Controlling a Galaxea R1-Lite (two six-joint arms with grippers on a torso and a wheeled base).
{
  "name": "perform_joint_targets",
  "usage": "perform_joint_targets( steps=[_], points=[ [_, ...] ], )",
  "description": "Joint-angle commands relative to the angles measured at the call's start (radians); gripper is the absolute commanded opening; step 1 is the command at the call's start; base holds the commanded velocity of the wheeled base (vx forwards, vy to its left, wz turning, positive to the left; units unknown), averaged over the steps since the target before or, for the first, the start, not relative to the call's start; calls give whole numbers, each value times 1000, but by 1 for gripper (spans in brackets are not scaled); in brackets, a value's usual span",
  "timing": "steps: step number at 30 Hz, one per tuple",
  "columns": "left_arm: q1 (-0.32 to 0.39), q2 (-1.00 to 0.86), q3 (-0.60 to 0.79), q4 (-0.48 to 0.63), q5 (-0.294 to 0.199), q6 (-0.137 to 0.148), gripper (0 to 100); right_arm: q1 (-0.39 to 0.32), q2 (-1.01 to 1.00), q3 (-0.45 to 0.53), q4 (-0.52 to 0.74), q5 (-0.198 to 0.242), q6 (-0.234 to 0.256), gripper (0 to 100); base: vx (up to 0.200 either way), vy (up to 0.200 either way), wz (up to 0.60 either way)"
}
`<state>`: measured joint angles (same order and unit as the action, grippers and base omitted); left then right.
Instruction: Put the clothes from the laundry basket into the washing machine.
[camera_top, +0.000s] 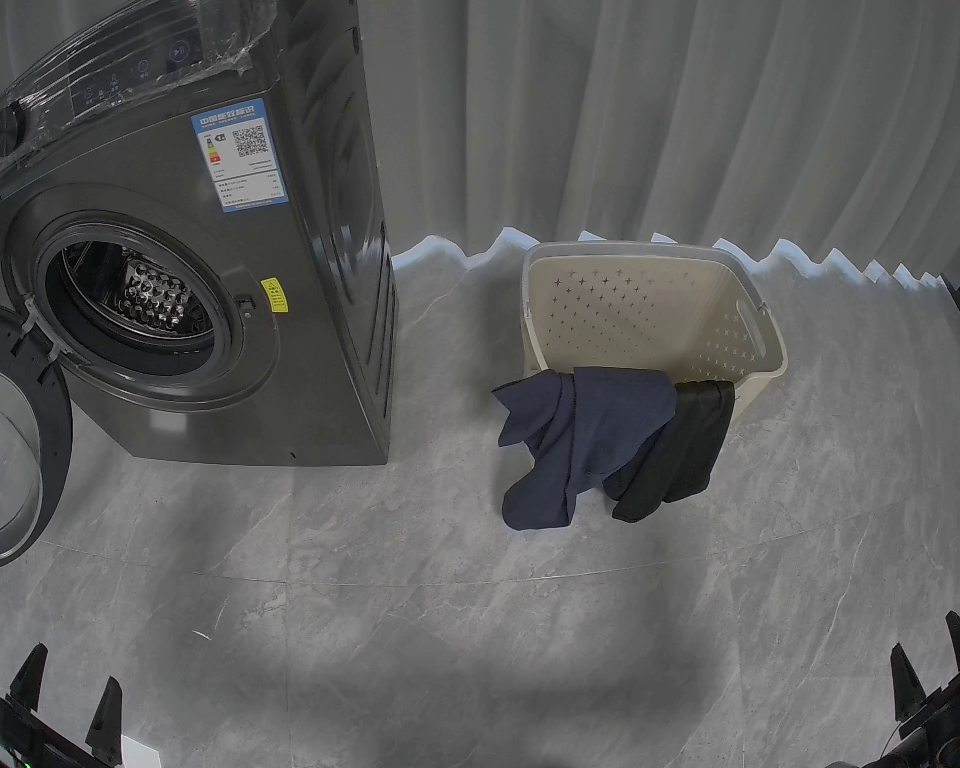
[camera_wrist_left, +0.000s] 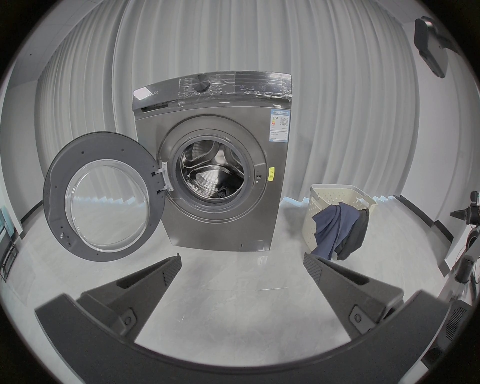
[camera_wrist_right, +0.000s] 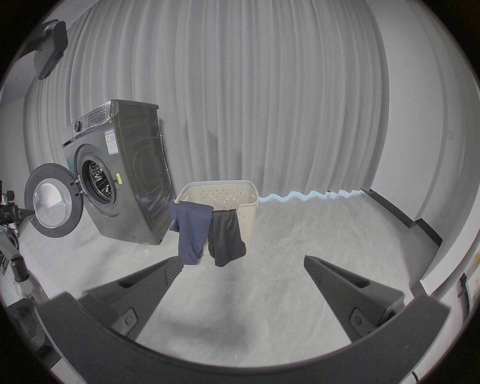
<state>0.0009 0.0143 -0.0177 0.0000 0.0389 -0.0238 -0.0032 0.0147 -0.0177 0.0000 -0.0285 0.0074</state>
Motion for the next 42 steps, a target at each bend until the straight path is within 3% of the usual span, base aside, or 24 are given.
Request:
perform_joint_targets(
  steps=[1,7,13,25,31,42],
  points=[
    [1,-7,18,0,1,-1,100,0,-9,16,0,-1,0,100,0,-200,0],
    [1,-7,18,0,-1,10,100,0,-9,16,0,1,0,100,0,-200,0],
    [1,-7,18,0,1,-1,100,0,-9,16,0,-1,0,100,0,0,0],
    [1,-7,18,0,1,-5,100,0,-9,16,0,-1,0,100,200,0,0],
    [1,-7,18,0,2,-7,100,0,-9,16,-2,-1,0,100,0,0,0],
    [1,-7,18,0,4,-5,100,0,-9,16,0,-1,-1,100,0,-200,0]
  ],
)
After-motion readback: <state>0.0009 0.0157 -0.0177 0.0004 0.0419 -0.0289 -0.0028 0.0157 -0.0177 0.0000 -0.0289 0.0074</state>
